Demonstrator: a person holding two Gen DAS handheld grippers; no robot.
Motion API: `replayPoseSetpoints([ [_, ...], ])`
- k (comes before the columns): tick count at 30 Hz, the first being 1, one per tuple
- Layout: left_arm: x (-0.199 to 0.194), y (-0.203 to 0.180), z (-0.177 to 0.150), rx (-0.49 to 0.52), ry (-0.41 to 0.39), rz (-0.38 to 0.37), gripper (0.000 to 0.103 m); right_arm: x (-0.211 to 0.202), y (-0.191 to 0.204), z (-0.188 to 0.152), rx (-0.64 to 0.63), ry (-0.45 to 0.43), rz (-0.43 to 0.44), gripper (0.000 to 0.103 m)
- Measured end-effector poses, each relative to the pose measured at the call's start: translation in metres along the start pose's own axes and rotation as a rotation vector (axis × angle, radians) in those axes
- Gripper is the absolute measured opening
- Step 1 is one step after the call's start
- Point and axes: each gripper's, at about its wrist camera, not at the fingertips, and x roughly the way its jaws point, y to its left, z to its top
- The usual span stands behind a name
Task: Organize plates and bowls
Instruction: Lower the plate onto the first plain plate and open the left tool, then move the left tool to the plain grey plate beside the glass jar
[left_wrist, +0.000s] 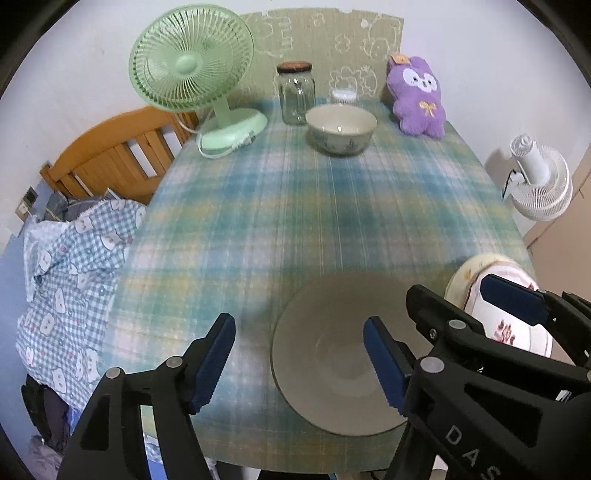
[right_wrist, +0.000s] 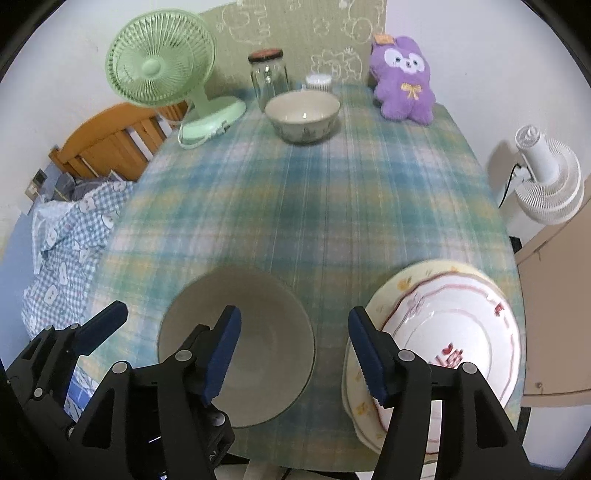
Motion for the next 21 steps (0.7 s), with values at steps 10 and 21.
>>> replayPoseSetpoints([
  [10,-0.024,-0.002,0.058,0.023,-0.101,-0.005,0.076,-0.037,-0.001,0.057,-0.008,-0.107,-0.020,0.065],
  [21,-0.010,0.000,0.124,0.044,-0.148,-0.021,0.077,-0.035,0.000,0.128,-0.010,-0.169,-0.076,0.065],
])
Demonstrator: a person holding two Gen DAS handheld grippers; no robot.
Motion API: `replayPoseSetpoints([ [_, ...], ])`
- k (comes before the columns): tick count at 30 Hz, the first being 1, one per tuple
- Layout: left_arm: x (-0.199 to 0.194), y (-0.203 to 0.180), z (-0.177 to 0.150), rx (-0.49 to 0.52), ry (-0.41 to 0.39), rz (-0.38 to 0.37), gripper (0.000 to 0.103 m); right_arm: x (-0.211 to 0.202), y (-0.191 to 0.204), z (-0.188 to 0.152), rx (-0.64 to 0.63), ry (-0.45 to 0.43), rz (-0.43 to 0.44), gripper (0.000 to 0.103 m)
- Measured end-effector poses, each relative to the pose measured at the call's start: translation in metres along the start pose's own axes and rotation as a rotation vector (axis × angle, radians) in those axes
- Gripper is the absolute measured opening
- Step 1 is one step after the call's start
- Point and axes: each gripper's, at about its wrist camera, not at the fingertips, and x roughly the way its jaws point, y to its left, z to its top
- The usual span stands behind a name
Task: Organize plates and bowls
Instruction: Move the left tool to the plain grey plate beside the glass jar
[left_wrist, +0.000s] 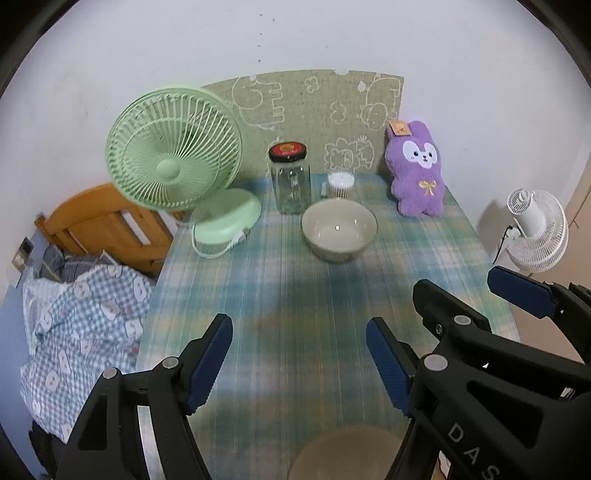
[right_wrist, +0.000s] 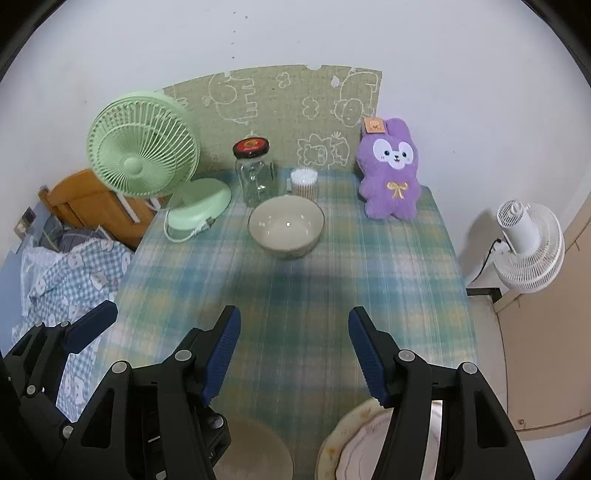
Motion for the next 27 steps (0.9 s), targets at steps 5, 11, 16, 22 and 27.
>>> replayPoseSetpoints([
  [5,0.022,0.002,0.027,0.015,-0.010,0.001,0.080,0.021,0.000,0.027,0.020,-0.011,-0.009,0.065],
  [11,0.058,0.010,0.059,0.021,-0.020,-0.014,0.082,0.055,0.000,0.060,0.054,-0.014,-0.019,0.068],
  [16,0.092,0.014,0.080,0.026,-0.014,-0.033,0.086,0.088,-0.004,0.081,0.079,-0.024,-0.058,0.076],
  [22,0.142,0.010,0.094,0.035,0.030,-0.076,0.087,0.134,-0.015,0.093,0.108,0.000,-0.089,0.076],
  [27,0.179,0.004,0.097,0.041,0.036,-0.074,0.087,0.172,-0.022,0.095,0.120,0.011,-0.106,0.076],
])
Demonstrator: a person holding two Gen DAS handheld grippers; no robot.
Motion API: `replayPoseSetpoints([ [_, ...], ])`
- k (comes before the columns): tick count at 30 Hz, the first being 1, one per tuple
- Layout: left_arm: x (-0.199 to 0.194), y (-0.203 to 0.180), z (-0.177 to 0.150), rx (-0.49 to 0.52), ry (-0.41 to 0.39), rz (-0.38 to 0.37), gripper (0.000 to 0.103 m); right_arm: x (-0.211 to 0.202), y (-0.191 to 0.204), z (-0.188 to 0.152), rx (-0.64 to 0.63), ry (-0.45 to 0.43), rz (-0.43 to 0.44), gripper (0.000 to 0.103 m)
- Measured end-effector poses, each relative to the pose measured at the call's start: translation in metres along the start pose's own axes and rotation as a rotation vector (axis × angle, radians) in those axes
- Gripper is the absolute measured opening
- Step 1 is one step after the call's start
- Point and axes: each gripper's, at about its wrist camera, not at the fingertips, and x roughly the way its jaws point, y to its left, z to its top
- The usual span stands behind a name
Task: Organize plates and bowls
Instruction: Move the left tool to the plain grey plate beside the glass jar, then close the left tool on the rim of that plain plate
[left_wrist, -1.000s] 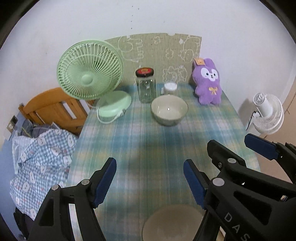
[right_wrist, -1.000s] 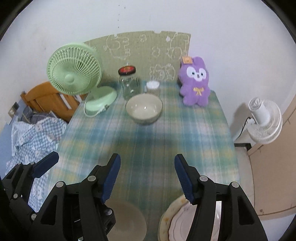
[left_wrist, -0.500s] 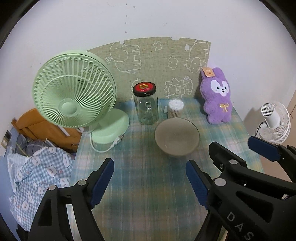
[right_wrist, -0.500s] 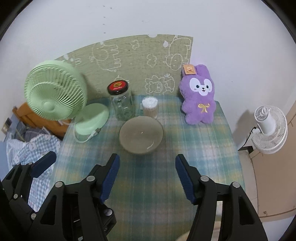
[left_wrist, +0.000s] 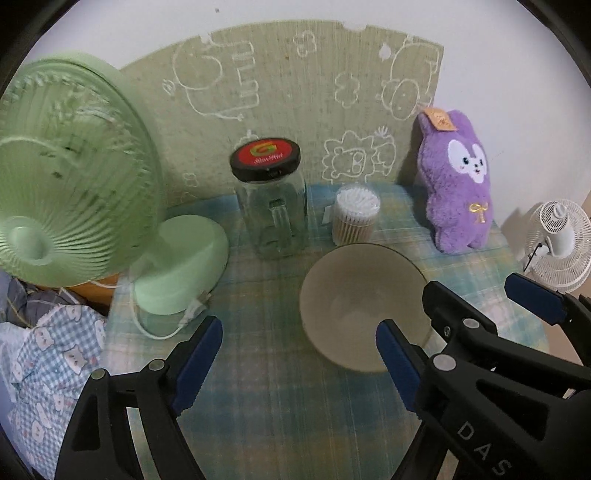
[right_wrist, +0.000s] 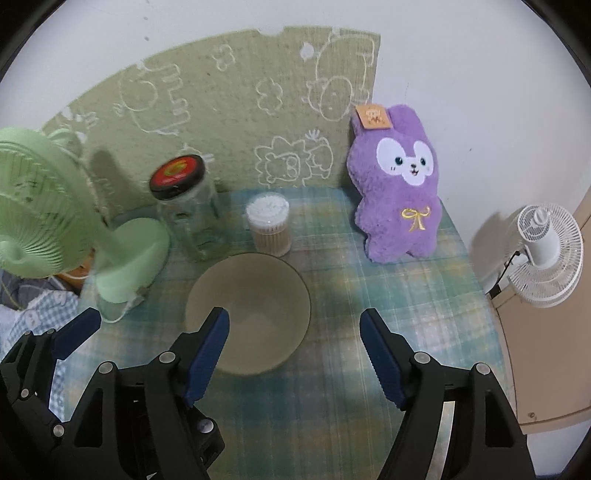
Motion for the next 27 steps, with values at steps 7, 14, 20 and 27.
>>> replayPoseSetpoints([
  [7,0.044,-0.001,0.004,-0.004,0.013,-0.008,0.086,0.045,-0.005,0.001,0.029,0.018,-0.012,0.076],
  [14,0.080,-0.006,0.001,0.004,0.054,-0.011,0.064,0.085,-0.010,0.002,0.041,0.056,-0.010,0.067],
  [20,0.095,-0.005,-0.004,0.014,0.084,-0.028,0.040,0.103,-0.012,-0.002,0.043,0.094,-0.006,0.041],
  [27,0.098,-0.002,-0.007,0.021,0.107,-0.052,0.028,0.109,-0.013,-0.003,0.042,0.123,0.005,0.023],
])
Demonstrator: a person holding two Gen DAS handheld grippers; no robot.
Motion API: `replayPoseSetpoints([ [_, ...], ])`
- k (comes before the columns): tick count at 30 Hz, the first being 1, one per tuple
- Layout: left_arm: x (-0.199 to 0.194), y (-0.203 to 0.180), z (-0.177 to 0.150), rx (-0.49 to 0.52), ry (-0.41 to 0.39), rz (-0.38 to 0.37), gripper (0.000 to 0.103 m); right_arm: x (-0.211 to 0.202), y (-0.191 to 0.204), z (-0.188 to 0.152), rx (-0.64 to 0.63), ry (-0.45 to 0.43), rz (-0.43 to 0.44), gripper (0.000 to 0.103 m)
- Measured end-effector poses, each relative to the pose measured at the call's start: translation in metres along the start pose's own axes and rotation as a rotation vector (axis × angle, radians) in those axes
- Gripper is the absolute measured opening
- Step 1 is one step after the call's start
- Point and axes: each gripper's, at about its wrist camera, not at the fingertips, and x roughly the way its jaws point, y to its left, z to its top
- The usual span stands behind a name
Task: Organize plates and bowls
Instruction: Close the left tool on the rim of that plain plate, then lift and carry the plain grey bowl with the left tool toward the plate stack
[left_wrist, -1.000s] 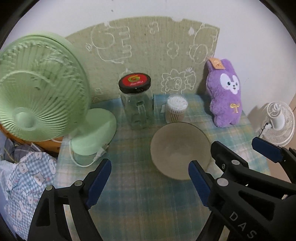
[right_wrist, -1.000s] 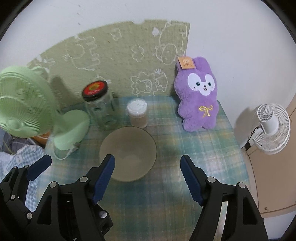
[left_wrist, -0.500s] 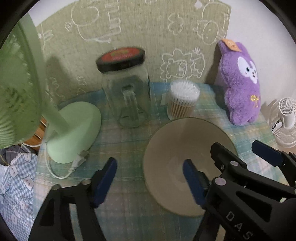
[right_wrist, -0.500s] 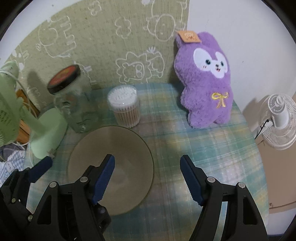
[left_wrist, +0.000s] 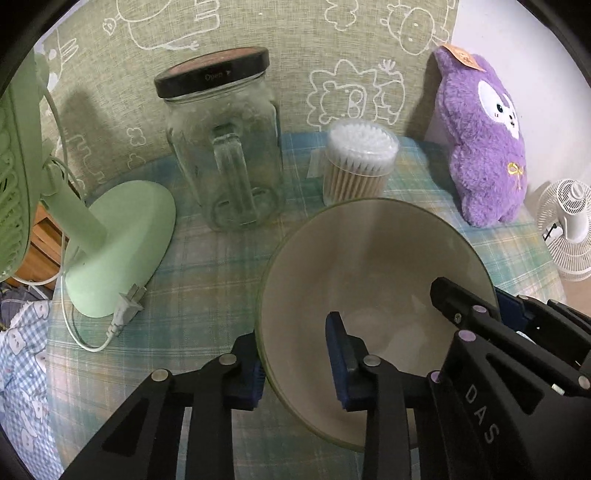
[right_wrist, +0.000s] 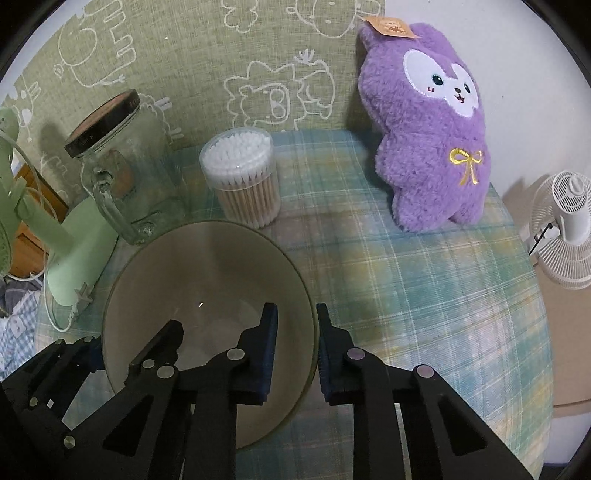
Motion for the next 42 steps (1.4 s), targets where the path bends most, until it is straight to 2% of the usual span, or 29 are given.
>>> replayPoseSetpoints([
  [10,-0.017,-0.001,-0.004,0.011,-0.016,0.002,0.028,-0.015,0.005,-0.005,-0.004,-0.010,-0.003,0.023],
  [21,-0.055,-0.005,-0.023,-0.004,-0.018,0.012,0.028,-0.054,0.009,-0.020,-0.021,-0.014,0.006,0.023],
  [42,-0.181,-0.015,-0.072,-0.030,-0.114,0.058,0.028,-0.177,0.019,-0.069,-0.066,-0.098,0.050,0.023],
])
